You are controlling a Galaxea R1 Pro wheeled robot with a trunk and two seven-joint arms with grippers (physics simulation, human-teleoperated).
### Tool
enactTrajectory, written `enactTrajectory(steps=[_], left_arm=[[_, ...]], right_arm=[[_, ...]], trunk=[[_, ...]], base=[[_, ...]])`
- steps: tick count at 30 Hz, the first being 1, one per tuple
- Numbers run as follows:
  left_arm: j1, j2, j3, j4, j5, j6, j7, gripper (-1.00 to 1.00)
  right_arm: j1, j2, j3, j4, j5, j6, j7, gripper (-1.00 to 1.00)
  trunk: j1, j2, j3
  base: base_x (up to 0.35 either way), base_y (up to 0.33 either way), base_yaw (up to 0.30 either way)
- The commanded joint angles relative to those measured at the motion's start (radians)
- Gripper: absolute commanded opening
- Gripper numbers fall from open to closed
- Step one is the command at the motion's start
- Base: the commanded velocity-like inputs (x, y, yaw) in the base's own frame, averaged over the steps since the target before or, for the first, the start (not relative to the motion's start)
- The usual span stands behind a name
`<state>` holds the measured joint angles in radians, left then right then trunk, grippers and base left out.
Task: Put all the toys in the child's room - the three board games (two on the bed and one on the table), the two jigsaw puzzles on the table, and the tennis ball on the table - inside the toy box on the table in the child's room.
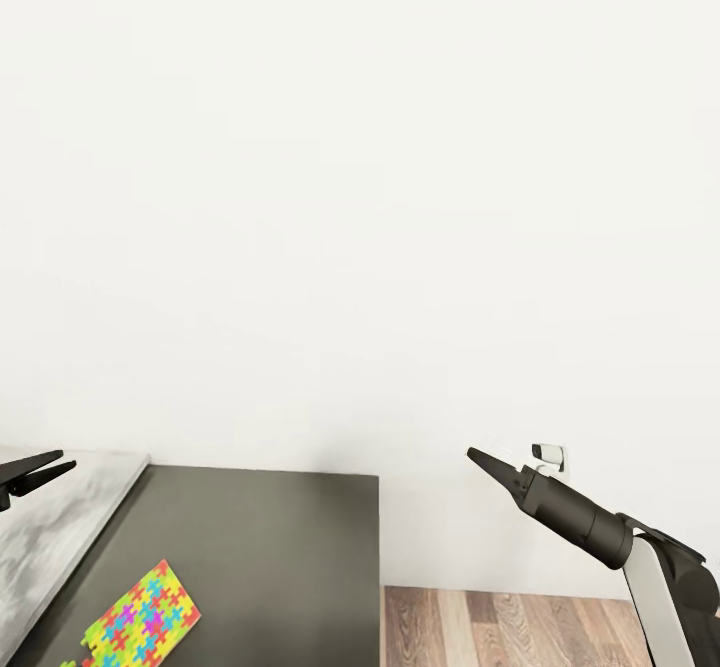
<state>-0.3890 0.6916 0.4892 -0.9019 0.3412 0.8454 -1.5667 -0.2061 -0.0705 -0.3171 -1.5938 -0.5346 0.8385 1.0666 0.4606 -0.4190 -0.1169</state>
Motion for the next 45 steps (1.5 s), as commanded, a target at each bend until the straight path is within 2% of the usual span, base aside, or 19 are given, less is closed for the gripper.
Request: enactTrajectory(steps=[1,29,34,39,40,41,42,44,45], left_arm=[[-0.001,0.000,0.000,0.000,-0.001,0.011,-0.004,1.00],[-0.001,-0.001,-0.002,0.001,-0.002,0.010,-0.004,1.00],[-0.001,-0.006,-0.011,0.000,-0.016,0.010,-0.004,1.00],[-0.002,-0.008,-0.038,0.000,-0.089,0.013,-0.004,1.00],[-0.006,-0.010,-0.048,0.000,-0.132,0.014,0.003,1.00],[-0.008,-0.010,-0.052,0.000,-0.155,0.015,0.019,1.00],[-0.012,-0.013,-0.057,-0.001,-0.198,0.017,0.057,1.00],[-0.017,-0.015,-0.061,-0.003,-0.233,0.020,0.100,1.00],[-0.021,-0.018,-0.064,-0.006,-0.256,0.021,0.144,1.00]], right_arm=[[-0.001,0.000,0.000,0.000,-0.002,0.005,0.001,1.00],[-0.001,0.000,0.000,0.000,-0.002,0.004,-0.001,1.00],[-0.001,0.000,0.000,0.000,-0.002,0.004,-0.001,1.00],[-0.001,0.000,0.000,0.000,-0.002,0.004,-0.002,1.00],[-0.001,0.000,0.000,0.000,-0.002,0.004,-0.002,1.00],[-0.001,0.000,0.000,0.000,-0.001,0.004,-0.002,1.00],[-0.001,0.001,0.000,0.000,-0.001,0.003,-0.003,1.00],[-0.001,0.001,0.000,0.000,-0.001,0.004,-0.003,1.00],[-0.001,0.001,0.000,0.000,-0.001,0.003,-0.004,1.00]], trunk=[[0.001,-0.002,-0.002],[0.001,-0.002,-0.001],[0.001,-0.002,-0.001],[0.001,-0.002,-0.001],[0.001,-0.002,-0.001],[0.001,-0.002,-0.001],[0.001,-0.002,-0.001],[0.001,-0.002,-0.001],[0.001,-0.002,-0.001]], base=[[0.151,-0.006,-0.089],[0.021,-0.001,-0.007],[0.000,0.000,0.000],[0.000,0.000,0.000],[0.000,0.000,0.000],[0.000,0.000,0.000],[0.000,0.000,0.000],[0.000,0.000,0.000],[0.000,0.000,0.000]])
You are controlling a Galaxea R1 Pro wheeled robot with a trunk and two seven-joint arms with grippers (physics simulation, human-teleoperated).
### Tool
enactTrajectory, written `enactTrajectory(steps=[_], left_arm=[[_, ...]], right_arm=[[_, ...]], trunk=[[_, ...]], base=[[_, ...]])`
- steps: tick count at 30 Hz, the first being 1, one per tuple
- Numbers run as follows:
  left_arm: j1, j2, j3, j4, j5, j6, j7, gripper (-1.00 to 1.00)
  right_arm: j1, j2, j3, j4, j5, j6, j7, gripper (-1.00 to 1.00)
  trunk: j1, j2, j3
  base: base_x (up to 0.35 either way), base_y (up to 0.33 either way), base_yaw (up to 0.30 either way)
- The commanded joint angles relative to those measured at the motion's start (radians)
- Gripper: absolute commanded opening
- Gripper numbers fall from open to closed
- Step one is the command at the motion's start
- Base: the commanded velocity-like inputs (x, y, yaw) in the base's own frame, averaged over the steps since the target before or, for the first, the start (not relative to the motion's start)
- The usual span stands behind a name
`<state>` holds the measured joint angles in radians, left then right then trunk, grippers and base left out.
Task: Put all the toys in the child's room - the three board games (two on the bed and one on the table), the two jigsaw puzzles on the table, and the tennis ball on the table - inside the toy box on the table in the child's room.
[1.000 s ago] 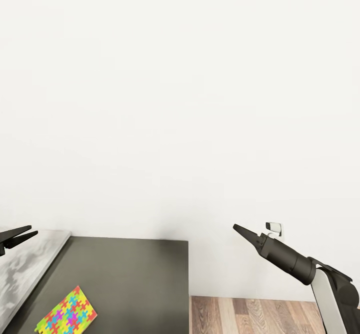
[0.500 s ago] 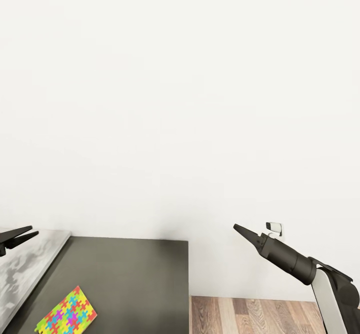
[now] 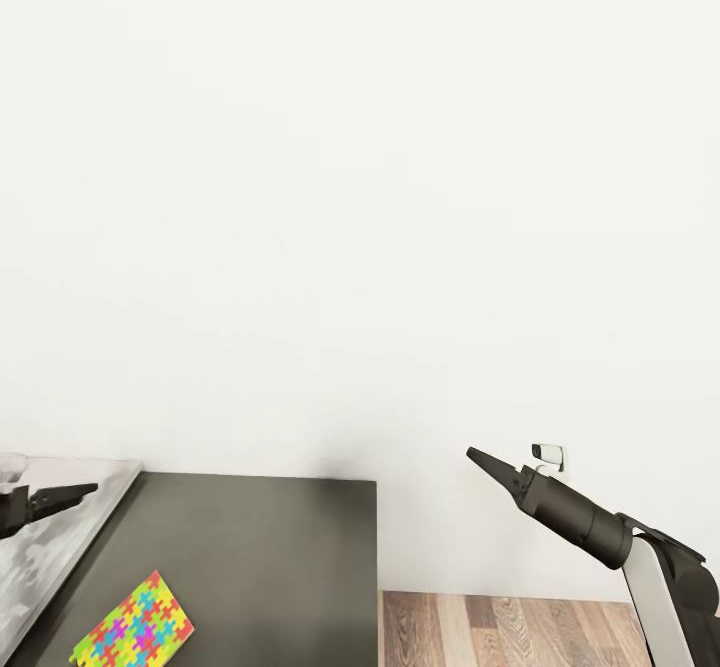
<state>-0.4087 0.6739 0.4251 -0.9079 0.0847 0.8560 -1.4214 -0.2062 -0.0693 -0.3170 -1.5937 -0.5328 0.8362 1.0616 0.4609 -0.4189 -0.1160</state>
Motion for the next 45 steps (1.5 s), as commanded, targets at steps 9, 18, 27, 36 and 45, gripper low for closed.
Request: enactTrajectory(steps=[9,18,27,36,45], left_arm=[[-0.018,-0.014,-0.007,-0.011,-0.045,0.015,0.365,1.00],[-0.021,-0.086,-0.033,-0.057,-0.048,0.012,0.674,1.00],[-0.021,-0.111,-0.185,-0.060,-0.048,0.004,0.778,1.00],[-0.021,-0.131,-0.202,-0.057,-0.048,0.001,0.778,1.00],[-0.021,-0.136,-0.205,-0.053,-0.046,-0.034,0.759,1.00]], right_arm=[[-0.001,-0.001,-0.001,0.001,0.014,0.006,0.000,1.00],[-0.001,-0.002,-0.001,0.001,0.018,0.007,-0.002,1.00],[-0.001,-0.003,-0.001,0.002,0.017,0.006,-0.009,1.00],[-0.001,-0.003,0.000,0.003,0.015,0.007,-0.041,1.00],[-0.001,-0.003,0.000,0.003,0.015,0.007,-0.045,1.00]], trunk=[[0.001,-0.002,-0.009],[0.001,-0.002,-0.023],[0.001,-0.002,-0.037],[0.001,-0.002,-0.052],[0.001,-0.002,-0.067]], base=[[0.000,0.000,0.000],[0.000,0.000,0.000],[0.000,0.000,0.000],[0.000,0.000,0.000],[0.000,0.000,0.000]])
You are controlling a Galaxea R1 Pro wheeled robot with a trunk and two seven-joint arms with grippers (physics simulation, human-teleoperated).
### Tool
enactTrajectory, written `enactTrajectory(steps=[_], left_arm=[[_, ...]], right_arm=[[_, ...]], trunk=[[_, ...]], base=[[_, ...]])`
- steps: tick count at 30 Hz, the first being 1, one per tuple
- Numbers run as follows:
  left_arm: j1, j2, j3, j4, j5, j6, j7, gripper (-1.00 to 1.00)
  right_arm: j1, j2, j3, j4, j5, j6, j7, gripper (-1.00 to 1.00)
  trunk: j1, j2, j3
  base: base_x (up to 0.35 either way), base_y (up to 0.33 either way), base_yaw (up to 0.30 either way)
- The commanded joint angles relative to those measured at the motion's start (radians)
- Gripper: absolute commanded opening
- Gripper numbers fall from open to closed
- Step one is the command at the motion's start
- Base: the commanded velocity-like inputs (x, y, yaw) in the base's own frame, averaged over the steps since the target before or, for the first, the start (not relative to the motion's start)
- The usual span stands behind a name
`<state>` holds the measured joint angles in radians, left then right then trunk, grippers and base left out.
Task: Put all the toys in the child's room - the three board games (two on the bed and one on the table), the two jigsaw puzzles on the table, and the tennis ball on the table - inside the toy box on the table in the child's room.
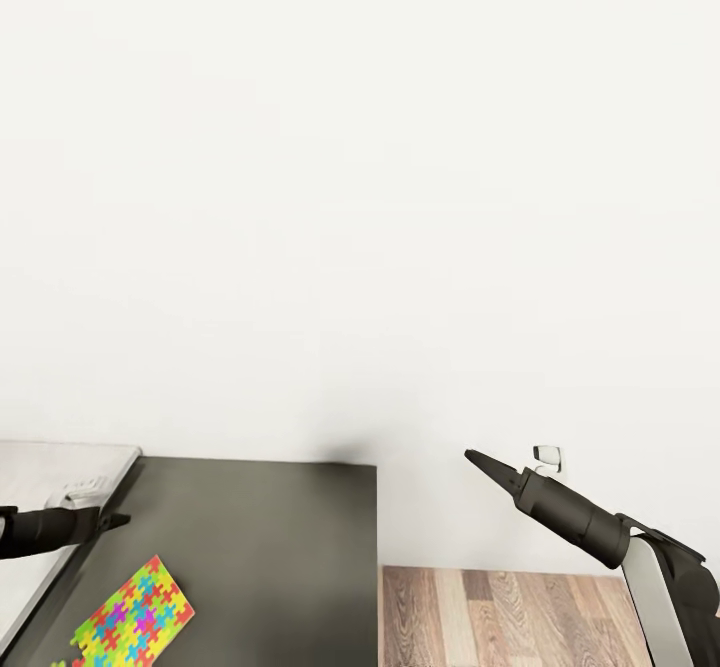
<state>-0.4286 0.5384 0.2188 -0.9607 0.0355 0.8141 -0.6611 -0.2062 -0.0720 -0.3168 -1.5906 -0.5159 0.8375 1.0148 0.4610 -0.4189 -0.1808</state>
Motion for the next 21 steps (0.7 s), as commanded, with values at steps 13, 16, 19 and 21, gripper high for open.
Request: enactTrajectory(steps=[13,16,19,21], left_arm=[[0.000,0.008,-0.072,0.015,-0.002,-0.077,-0.113,1.00],[0.003,0.009,-0.078,0.016,-0.002,-0.088,-0.116,1.00],[0.007,0.010,-0.083,0.018,-0.003,-0.093,-0.117,1.00],[0.009,0.010,-0.087,0.030,-0.006,-0.105,-0.118,1.00]], right_arm=[[-0.001,0.000,-0.001,0.000,-0.002,0.005,0.001,1.00],[-0.001,0.000,-0.001,0.000,-0.002,0.005,0.001,1.00],[-0.001,-0.001,-0.001,0.000,-0.002,0.005,0.001,1.00],[-0.001,-0.001,-0.001,0.000,-0.002,0.005,0.001,1.00]], trunk=[[0.001,-0.002,-0.023],[0.001,-0.002,-0.028],[0.001,-0.002,-0.033],[0.001,-0.002,-0.036]], base=[[0.000,0.000,0.000],[0.000,0.000,0.000],[0.000,0.000,0.000],[0.000,0.000,0.000]])
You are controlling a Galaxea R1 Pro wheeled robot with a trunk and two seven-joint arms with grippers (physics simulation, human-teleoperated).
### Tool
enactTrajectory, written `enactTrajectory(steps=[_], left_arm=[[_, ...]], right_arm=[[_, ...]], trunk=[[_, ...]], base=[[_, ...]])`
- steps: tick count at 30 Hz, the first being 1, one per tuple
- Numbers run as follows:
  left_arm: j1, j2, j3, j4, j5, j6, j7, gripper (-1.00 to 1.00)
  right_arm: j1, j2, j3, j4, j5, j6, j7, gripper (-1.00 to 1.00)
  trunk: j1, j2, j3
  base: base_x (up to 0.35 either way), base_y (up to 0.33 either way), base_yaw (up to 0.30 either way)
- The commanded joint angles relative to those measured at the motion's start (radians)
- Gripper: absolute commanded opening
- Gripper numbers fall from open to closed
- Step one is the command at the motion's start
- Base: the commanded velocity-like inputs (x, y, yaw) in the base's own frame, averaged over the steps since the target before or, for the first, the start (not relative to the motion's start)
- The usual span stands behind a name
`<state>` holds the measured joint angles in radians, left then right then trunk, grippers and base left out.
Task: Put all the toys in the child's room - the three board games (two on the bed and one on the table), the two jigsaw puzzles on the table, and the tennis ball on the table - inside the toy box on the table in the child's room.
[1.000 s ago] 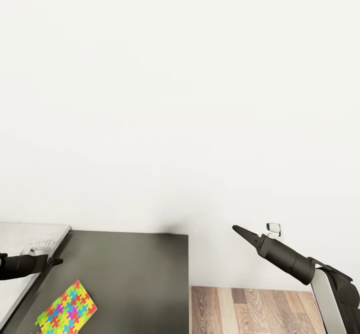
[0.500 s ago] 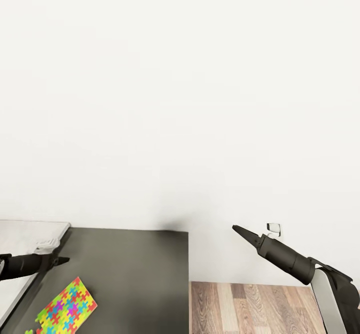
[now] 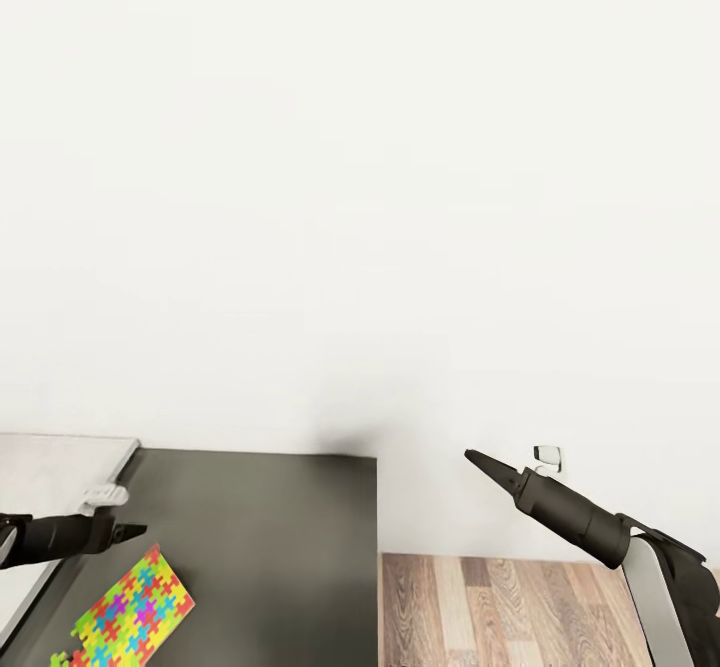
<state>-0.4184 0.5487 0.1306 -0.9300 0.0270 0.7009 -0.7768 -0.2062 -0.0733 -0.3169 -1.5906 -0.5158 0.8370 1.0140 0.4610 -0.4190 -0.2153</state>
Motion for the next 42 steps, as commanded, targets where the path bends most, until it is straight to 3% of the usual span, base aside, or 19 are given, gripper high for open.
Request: enactTrajectory(steps=[1,8,13,17,21,42], left_arm=[[0.000,0.000,0.001,0.005,0.002,0.000,-0.003,1.00],[0.002,0.003,-0.003,0.052,-0.014,-0.063,-0.072,1.00],[0.004,0.003,-0.003,0.069,-0.096,-0.094,-0.158,1.00],[0.004,0.002,-0.002,0.074,-0.161,-0.157,-0.246,1.00],[0.005,0.002,-0.002,0.081,-0.183,-0.181,-0.301,1.00],[0.004,-0.002,0.000,0.175,-0.233,-0.236,-0.325,1.00]], right_arm=[[-0.001,0.000,-0.001,0.000,-0.002,0.005,0.001,1.00],[-0.001,0.001,0.000,0.000,-0.002,0.005,0.000,1.00],[-0.001,0.001,0.000,0.000,-0.002,0.005,-0.001,1.00],[-0.001,0.001,0.000,0.000,-0.001,0.005,-0.002,1.00],[-0.001,0.001,0.000,0.000,-0.001,0.005,-0.003,1.00],[-0.001,0.001,0.000,0.000,-0.001,0.005,-0.003,1.00]], trunk=[[0.000,-0.002,-0.004],[0.000,-0.002,-0.010],[0.000,-0.002,-0.010],[0.000,-0.002,-0.010],[0.000,-0.002,-0.010],[0.000,-0.002,-0.022]], base=[[0.000,0.000,0.000],[0.000,0.000,0.000],[0.000,0.000,0.000],[0.000,0.000,0.000],[0.000,0.000,0.000],[0.000,0.000,0.000]])
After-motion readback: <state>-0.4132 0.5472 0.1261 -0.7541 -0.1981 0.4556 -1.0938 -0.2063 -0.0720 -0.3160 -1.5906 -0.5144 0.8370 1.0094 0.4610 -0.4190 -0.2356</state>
